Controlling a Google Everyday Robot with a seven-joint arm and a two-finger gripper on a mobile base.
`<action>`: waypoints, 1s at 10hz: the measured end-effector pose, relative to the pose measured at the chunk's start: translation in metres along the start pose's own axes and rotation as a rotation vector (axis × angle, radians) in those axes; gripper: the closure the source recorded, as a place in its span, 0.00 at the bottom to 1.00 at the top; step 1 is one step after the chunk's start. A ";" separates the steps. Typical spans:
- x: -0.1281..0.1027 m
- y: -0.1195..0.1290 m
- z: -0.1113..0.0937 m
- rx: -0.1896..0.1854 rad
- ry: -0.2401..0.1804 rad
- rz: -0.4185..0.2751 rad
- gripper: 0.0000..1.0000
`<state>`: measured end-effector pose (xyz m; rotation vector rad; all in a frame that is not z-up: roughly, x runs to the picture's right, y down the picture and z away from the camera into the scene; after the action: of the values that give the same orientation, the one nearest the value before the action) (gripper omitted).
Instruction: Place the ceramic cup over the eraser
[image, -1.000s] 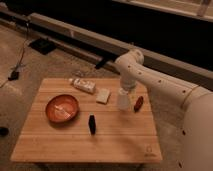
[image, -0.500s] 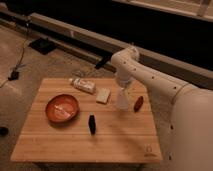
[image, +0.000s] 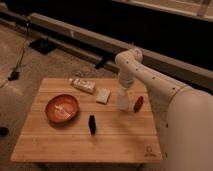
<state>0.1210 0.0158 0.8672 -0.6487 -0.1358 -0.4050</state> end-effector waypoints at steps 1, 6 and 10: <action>0.003 0.002 0.003 -0.006 -0.006 0.004 0.21; 0.003 0.009 0.013 -0.043 -0.077 0.021 0.68; -0.012 0.011 0.016 -0.061 -0.120 0.008 1.00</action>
<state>0.1147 0.0377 0.8706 -0.7340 -0.2355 -0.3641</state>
